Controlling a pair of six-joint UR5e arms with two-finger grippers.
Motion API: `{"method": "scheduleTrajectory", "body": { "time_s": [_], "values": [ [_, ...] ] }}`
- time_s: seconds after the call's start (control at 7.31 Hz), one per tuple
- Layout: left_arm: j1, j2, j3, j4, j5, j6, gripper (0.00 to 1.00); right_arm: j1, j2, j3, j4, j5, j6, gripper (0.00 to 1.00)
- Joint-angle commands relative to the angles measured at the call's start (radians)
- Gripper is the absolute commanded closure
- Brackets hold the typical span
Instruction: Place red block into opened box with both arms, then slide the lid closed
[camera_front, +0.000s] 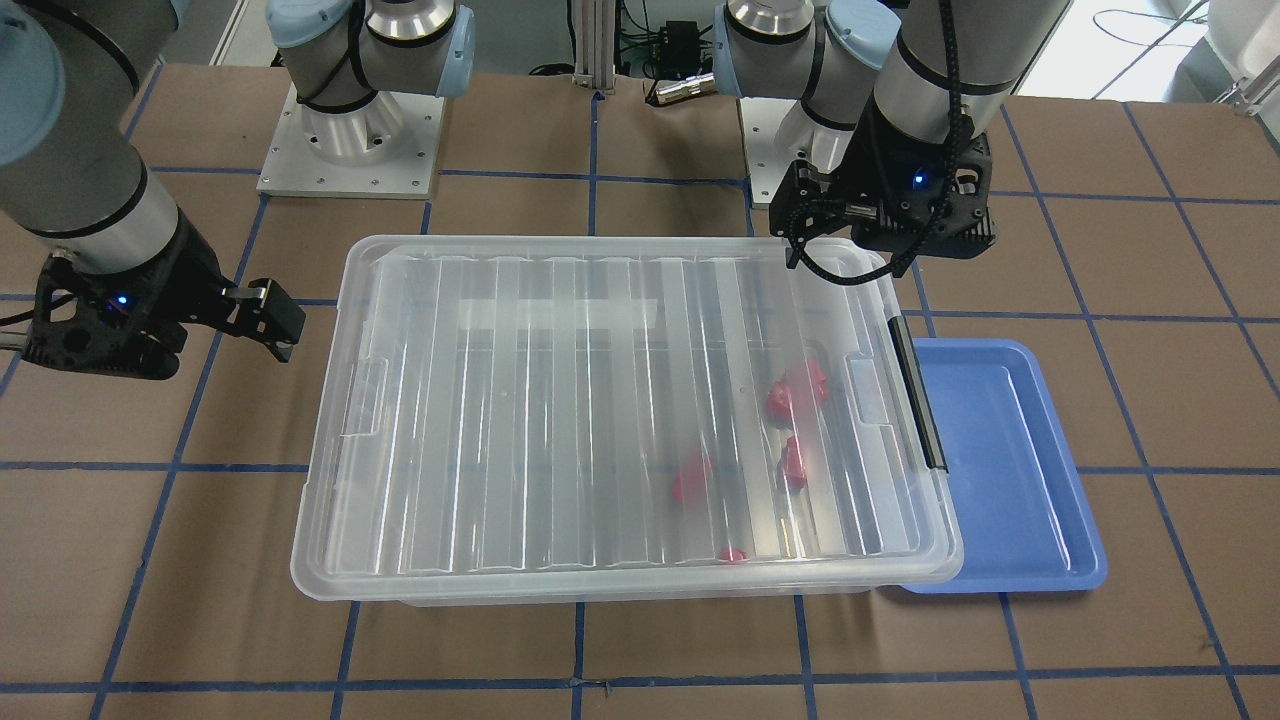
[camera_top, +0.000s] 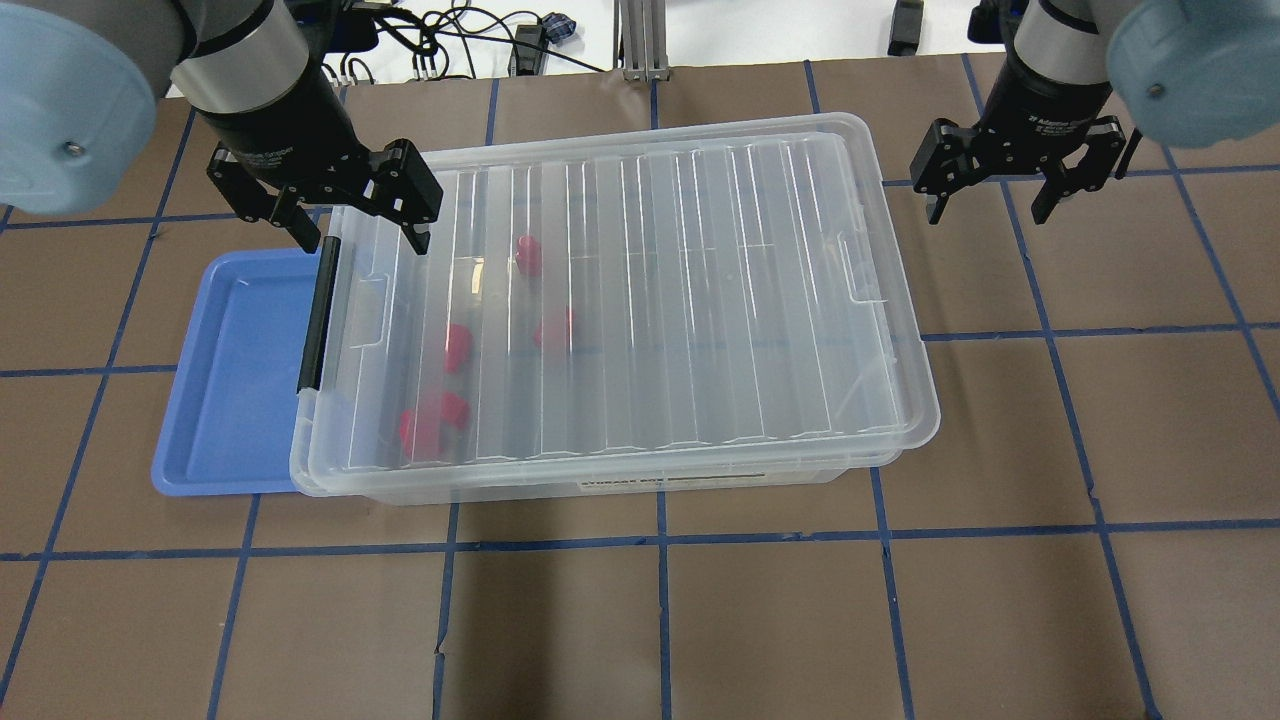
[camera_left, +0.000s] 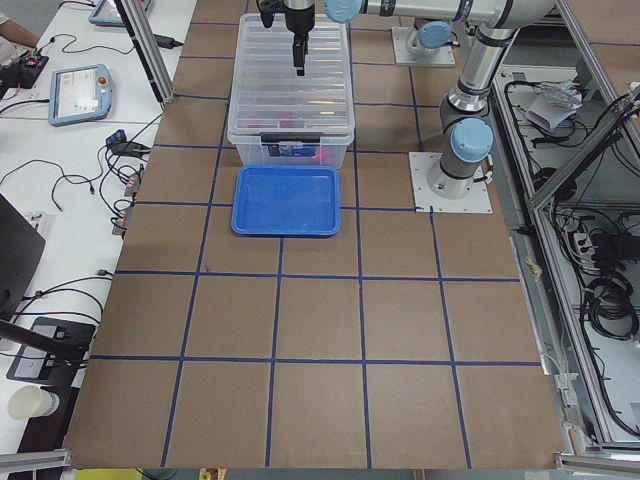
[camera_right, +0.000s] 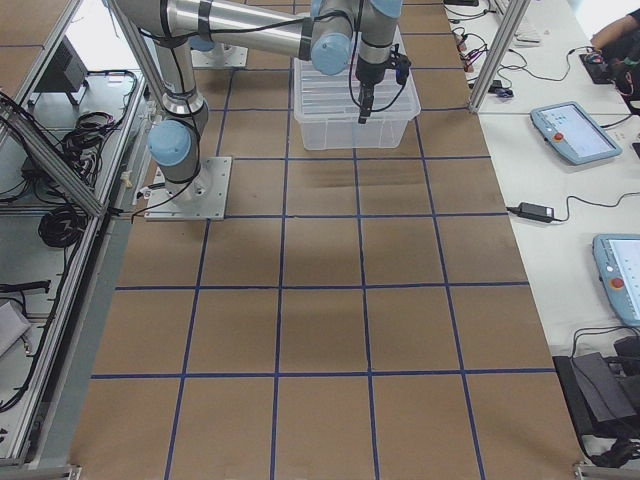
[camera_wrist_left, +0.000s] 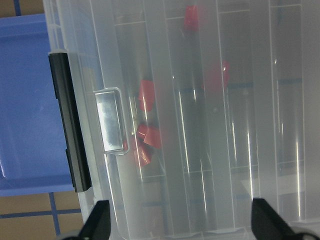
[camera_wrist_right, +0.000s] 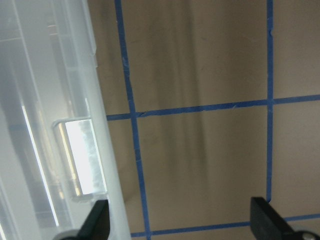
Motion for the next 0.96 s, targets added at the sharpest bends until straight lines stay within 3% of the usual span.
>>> {"method": "scheduleTrajectory", "body": {
  "time_s": [0.0,0.27,0.55,0.82],
  "values": [
    [0.000,0.002,0.001,0.000,0.000,0.000,0.00,0.007,-0.068,-0.009,0.065,0.096,0.021,0.00],
    [0.000,0.001,-0.001,0.000,0.000,0.000,0.00,0.012,-0.090,-0.005,0.113,0.088,0.041,0.00],
    [0.000,0.001,-0.001,0.000,0.000,0.000,0.00,0.050,-0.103,0.002,0.113,0.021,0.054,0.00],
    [0.000,0.001,-0.001,0.000,0.001,0.000,0.00,0.073,-0.107,0.012,0.101,0.016,0.083,0.00]
  ]
}}
